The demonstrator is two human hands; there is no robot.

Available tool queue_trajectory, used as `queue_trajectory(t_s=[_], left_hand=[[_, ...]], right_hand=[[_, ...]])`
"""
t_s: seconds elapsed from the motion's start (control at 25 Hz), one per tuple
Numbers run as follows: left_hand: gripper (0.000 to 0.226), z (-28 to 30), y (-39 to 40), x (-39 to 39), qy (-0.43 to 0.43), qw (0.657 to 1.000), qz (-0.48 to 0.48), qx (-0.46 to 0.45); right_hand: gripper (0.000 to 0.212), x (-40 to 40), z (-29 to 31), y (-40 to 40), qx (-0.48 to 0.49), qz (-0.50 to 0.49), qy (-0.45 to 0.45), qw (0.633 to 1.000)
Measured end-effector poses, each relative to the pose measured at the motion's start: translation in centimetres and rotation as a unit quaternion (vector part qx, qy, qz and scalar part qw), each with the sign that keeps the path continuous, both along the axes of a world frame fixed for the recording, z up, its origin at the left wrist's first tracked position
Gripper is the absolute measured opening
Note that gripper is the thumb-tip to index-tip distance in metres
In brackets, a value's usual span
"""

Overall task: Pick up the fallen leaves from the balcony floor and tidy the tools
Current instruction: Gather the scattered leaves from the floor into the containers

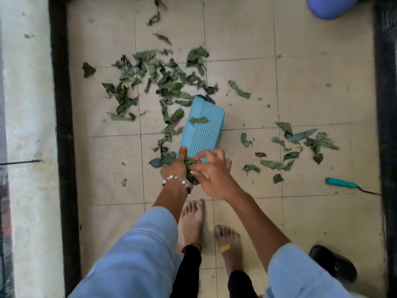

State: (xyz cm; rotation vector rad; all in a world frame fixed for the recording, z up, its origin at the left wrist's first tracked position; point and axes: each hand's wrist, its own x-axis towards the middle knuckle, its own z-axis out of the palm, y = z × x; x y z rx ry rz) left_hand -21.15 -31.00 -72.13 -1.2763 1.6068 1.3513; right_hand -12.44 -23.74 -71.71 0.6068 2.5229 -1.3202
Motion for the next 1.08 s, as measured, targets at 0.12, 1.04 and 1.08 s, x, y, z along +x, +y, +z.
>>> queue_trajectory(t_s=[0.12,1.04,1.08], left_hand=[[0.037,0.6,-0.2,-3.7,0.039,0.999,0.005,0.002],[0.016,-0.9,4.6,6.1,0.028,0.977,-0.199,0.063],[0.018,-1.3,5.4,7.4,0.025,0.978,-0.205,0.031]], right_hand=[[0.014,-5.5,-0.4,4.0,-0.023,-0.136,0.034,0.99],[0.02,6.5,-1.3,2.6,0.029,-0.19,0.05,0.98],[0.015,8.3,-2.2,4.1,-0.005,-0.197,0.039,0.98]])
